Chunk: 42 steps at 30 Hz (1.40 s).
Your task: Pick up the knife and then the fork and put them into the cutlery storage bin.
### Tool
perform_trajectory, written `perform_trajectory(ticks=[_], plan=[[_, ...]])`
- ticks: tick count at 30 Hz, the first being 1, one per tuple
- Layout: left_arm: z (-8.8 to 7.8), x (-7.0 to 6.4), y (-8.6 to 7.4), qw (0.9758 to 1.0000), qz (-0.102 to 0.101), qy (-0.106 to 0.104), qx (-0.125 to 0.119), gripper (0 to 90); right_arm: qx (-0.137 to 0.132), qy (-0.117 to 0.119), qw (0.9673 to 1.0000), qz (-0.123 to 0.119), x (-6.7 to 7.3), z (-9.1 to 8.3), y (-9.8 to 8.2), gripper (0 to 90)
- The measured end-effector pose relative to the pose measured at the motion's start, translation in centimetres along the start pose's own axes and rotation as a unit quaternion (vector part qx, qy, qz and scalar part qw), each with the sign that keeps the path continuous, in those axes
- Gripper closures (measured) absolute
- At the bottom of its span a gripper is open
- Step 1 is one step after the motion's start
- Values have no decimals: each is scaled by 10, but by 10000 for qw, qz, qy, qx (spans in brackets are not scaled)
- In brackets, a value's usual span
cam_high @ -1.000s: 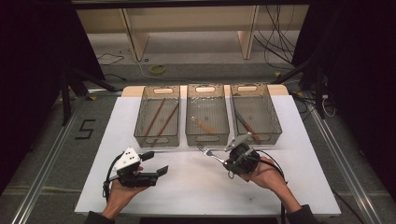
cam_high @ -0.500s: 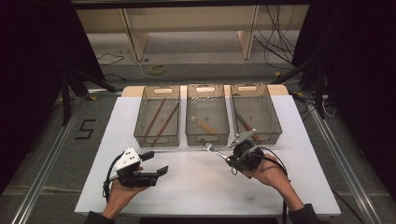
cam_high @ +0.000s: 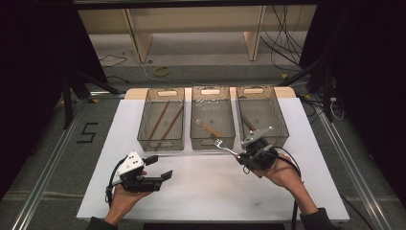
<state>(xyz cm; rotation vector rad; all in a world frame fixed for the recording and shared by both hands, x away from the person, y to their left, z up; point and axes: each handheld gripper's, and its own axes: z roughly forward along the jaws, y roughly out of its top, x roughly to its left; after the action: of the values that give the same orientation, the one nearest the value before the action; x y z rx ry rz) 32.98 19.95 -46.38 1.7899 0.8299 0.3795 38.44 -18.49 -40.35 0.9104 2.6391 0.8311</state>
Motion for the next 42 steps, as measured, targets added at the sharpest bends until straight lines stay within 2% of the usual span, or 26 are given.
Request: perform_trajectory(ticks=[7,16,25,32,42], plan=[[1,0,0,10000,4,11,15,188,-137,-100,9998,127,-9,-9,3,779],[2,1,-1,10000,0,25,28,188,-314,-285,9984,370,-34,-19,9,779],[1,1,-1,10000,-8,18,14,188,-317,-414,9972,540,-52,-20,19,778],[1,1,-1,10000,-5,18,22,188,-234,-483,9969,570,-57,-18,22,780],[2,1,-1,10000,-8,16,13,188,-261,-690,9936,860,-81,-21,32,778]])
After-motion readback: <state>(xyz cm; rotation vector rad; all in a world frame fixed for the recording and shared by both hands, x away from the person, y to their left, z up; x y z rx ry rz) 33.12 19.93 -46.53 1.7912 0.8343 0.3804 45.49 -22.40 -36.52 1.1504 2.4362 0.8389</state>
